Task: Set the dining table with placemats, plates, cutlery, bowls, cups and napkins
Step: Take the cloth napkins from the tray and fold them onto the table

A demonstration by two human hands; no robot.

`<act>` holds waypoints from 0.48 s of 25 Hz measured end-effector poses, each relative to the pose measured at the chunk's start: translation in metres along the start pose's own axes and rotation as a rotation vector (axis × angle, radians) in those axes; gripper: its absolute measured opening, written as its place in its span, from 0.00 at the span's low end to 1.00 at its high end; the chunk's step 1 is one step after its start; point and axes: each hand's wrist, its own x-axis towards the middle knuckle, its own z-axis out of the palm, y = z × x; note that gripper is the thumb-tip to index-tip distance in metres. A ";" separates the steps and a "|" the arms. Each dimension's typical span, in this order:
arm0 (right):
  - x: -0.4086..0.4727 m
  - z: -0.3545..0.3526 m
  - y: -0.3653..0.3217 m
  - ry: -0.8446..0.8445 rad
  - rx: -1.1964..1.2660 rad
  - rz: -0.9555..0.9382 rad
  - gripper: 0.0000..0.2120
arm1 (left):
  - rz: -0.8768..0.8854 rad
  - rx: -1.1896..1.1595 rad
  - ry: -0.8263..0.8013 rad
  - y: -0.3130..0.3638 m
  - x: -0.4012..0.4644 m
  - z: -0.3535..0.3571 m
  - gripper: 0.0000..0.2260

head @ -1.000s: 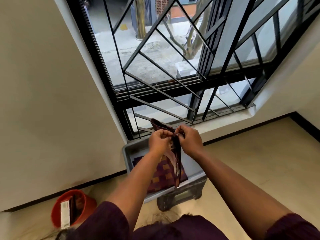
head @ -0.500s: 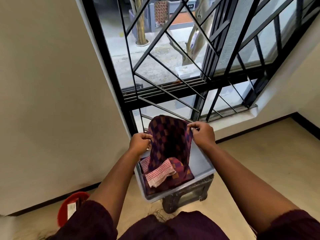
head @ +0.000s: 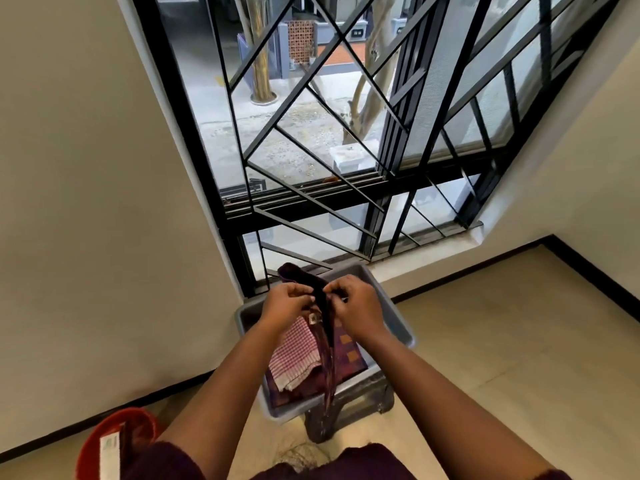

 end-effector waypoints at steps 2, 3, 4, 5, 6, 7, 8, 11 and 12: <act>0.003 -0.012 0.010 0.051 -0.032 0.040 0.08 | 0.083 0.317 0.016 -0.002 0.003 -0.016 0.12; 0.005 -0.019 0.017 0.082 -0.034 0.063 0.09 | 0.101 0.427 0.058 -0.002 0.005 -0.025 0.13; 0.008 -0.026 0.022 0.124 -0.029 0.095 0.10 | 0.109 0.485 0.105 -0.001 0.006 -0.034 0.14; 0.011 -0.033 0.026 0.173 -0.022 0.130 0.11 | 0.110 0.510 0.150 0.001 0.007 -0.043 0.15; 0.015 -0.039 0.029 0.216 -0.012 0.163 0.11 | 0.102 0.503 0.188 0.003 0.009 -0.050 0.16; 0.019 -0.045 0.030 0.243 0.003 0.190 0.11 | 0.075 0.467 0.218 0.004 0.011 -0.056 0.16; 0.024 -0.050 0.030 0.259 0.030 0.215 0.11 | 0.039 0.410 0.232 0.005 0.013 -0.061 0.16; 0.032 -0.058 0.032 0.299 0.109 0.259 0.11 | 0.001 0.301 0.182 0.012 0.021 -0.075 0.13; 0.032 -0.059 0.033 0.303 0.113 0.258 0.11 | 0.009 0.284 0.174 0.015 0.023 -0.078 0.13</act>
